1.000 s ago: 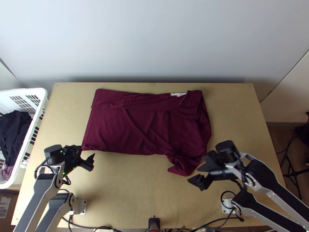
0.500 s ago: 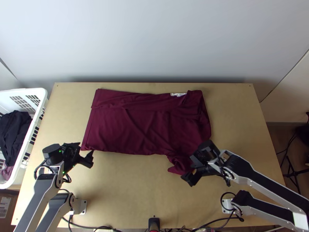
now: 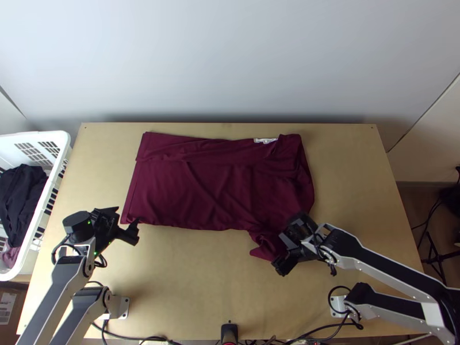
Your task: Fold the t-shirt
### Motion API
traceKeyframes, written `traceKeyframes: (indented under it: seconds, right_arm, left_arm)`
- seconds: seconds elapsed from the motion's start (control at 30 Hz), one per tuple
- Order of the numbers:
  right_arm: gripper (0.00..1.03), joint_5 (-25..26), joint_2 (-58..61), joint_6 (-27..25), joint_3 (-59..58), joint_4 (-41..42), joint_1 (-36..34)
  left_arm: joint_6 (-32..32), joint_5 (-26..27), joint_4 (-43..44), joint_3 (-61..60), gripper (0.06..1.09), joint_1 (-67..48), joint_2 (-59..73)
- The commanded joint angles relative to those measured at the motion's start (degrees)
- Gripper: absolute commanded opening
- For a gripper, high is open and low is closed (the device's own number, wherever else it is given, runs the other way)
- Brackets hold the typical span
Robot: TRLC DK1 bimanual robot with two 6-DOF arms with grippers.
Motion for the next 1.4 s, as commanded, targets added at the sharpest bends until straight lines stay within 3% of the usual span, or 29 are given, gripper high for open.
traceKeyframes:
  seconds: [0.0,0.07,0.37,0.47,0.5,0.63,0.73,0.83,1.3,1.33,1.37]
  right_arm:
    - [0.77,2.95,3.52,-0.89,-1.37,2.98,0.11]
    - [0.66,3.13,4.04,-1.24,-0.93,3.86,0.11]
    - [0.65,3.13,5.54,-0.98,-0.14,4.65,0.11]
    - [0.30,3.13,5.10,-1.07,0.12,4.82,0.11]
    - [0.26,3.13,5.10,-1.15,0.12,4.82,0.29]
    - [0.25,3.22,4.92,-1.15,0.65,5.00,0.20]
    - [0.04,3.22,4.13,-1.33,0.82,5.26,0.03]
    - [0.04,3.22,4.04,-1.33,1.26,5.35,0.03]
    - [0.04,3.22,3.25,-0.98,3.20,5.35,-0.06]
    - [0.04,3.13,3.16,-0.98,3.20,5.35,-0.24]
    - [0.04,3.22,3.08,-0.98,3.20,5.35,-0.50]
  left_arm:
    - [-0.32,0.00,3.91,0.08,1.03,0.48,1.91]
    - [-1.02,0.08,5.32,0.08,1.03,0.66,3.32]
    - [-0.40,0.08,6.37,0.69,1.03,-0.31,9.91]
    - [0.12,0.08,8.31,1.57,1.03,1.27,15.80]
    - [0.30,0.08,8.31,2.10,1.03,1.80,17.29]
    - [0.39,0.08,8.22,2.36,1.03,3.21,20.54]
    - [-0.14,0.26,7.78,2.89,0.92,4.08,20.90]
    - [-0.14,0.26,7.78,2.98,0.81,4.00,21.42]
    - [-1.37,0.17,2.24,9.57,0.80,3.56,32.50]
    - [-1.46,0.17,2.59,9.66,0.63,3.47,32.50]
    - [-1.55,0.17,2.59,10.09,0.28,3.38,33.46]
